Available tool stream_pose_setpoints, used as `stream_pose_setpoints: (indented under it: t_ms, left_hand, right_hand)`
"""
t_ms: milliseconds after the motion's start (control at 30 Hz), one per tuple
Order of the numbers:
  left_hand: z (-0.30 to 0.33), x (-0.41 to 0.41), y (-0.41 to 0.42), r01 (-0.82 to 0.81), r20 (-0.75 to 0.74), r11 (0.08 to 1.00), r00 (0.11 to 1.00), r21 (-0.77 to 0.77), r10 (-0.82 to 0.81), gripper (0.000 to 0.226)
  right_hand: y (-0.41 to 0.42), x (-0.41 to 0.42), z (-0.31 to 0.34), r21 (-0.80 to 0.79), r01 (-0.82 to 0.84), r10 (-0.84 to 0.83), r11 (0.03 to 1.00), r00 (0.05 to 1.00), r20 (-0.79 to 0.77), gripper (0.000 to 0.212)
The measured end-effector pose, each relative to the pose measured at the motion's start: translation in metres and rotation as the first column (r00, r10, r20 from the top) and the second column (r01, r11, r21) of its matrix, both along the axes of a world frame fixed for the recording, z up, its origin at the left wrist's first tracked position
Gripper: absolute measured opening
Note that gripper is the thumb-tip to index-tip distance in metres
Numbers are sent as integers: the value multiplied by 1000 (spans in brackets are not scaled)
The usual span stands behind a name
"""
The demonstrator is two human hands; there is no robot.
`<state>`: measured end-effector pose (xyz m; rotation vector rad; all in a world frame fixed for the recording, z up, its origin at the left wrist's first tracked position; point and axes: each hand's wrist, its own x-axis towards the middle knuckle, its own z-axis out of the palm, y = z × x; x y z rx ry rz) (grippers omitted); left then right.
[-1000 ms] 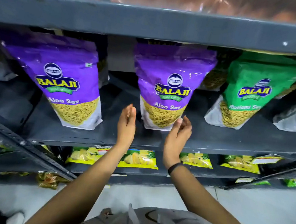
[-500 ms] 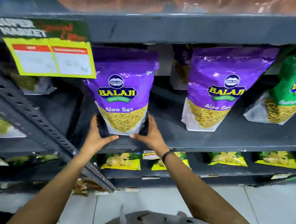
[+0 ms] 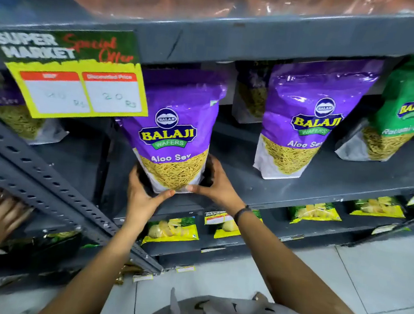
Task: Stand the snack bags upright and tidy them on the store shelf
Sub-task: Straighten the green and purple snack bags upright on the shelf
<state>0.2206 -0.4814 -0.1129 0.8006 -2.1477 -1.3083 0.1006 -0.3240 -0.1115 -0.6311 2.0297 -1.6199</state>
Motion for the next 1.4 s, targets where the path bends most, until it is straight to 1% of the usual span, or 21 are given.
stream_pose_setpoints:
  t_ms: [67,100,133,200,267,333,367,433,500,533,567,600,667,733,800,900,967,1167,1300,1367,1400]
  left_hand:
    - [-2,17,22,-180,-115,981,979,-75,171,75]
    - [-2,29,34,-232,-137,963,967,-139,213,62]
    - [-1,38,45,-210,-139,954,973,-215,183,51]
    - [1,42,66,10,-101,921,994,-390,-53,40]
    - [3,27,85,244,-21,832,956,-498,-292,38]
    - [7,-5,101,403,56,785,902,-471,-429,43]
    - [8,-26,111,461,100,782,879,-420,-465,51]
    - [8,-71,132,527,155,808,850,-263,-504,80]
    - [8,-112,146,506,151,862,855,-35,-495,105]
    - [6,-129,150,465,166,883,868,58,-468,113]
    - [3,-144,151,421,214,902,876,99,-432,117]
    - [0,-156,154,391,267,916,876,93,-401,120]
    - [-2,-170,153,391,358,920,856,21,-372,123]
    - [-6,-180,155,403,438,912,836,-82,-330,110]
    - [-8,-186,158,364,423,920,864,-148,-274,96]
    - [-5,-179,164,329,358,940,891,-88,-278,106]
    - [-4,-170,165,327,362,943,888,-66,-283,112]
    - [-10,-154,168,325,393,940,881,-102,-262,110]
    - [-7,-153,170,332,386,937,883,-107,-269,107]
    - [-6,-150,169,341,370,933,886,-114,-279,108]
    - [-7,-148,169,327,330,941,901,-91,-281,104]
  right_hand:
    - [24,9,5,-76,210,-213,975,976,-34,82]
    - [37,14,8,-123,336,-346,934,936,-63,73]
    - [54,17,9,-173,459,-478,872,874,-90,65]
    - [93,9,9,-238,638,-672,732,733,-102,62]
    - [131,-12,6,-242,702,-739,670,661,-129,72]
    - [160,-39,1,-160,690,-708,706,688,-161,87]
    - [172,-55,-2,-108,653,-662,749,733,-157,94]
    - [190,-87,-7,-27,514,-514,857,851,-108,106]
    - [199,-114,-8,28,332,-328,943,940,-96,114]
    - [201,-123,-5,69,252,-244,965,965,-100,115]
    - [201,-131,-4,101,185,-175,977,979,-104,114]
    - [202,-140,-1,133,136,-121,982,986,-113,110]
    - [195,-145,2,160,108,-92,981,990,-104,97]
    - [193,-148,1,174,112,-93,978,989,-111,89]
    - [194,-148,0,203,134,-108,970,985,-134,89]
    - [197,-144,-1,231,158,-125,960,980,-154,92]
    - [198,-140,-2,267,156,-107,951,976,-188,93]
    - [199,-131,-5,319,136,-65,938,972,-224,92]
    - [199,-129,-3,318,130,-55,939,971,-233,93]
    - [199,-127,-3,291,115,-44,950,970,-240,101]
    - [201,-126,-4,241,111,-57,964,974,-220,108]
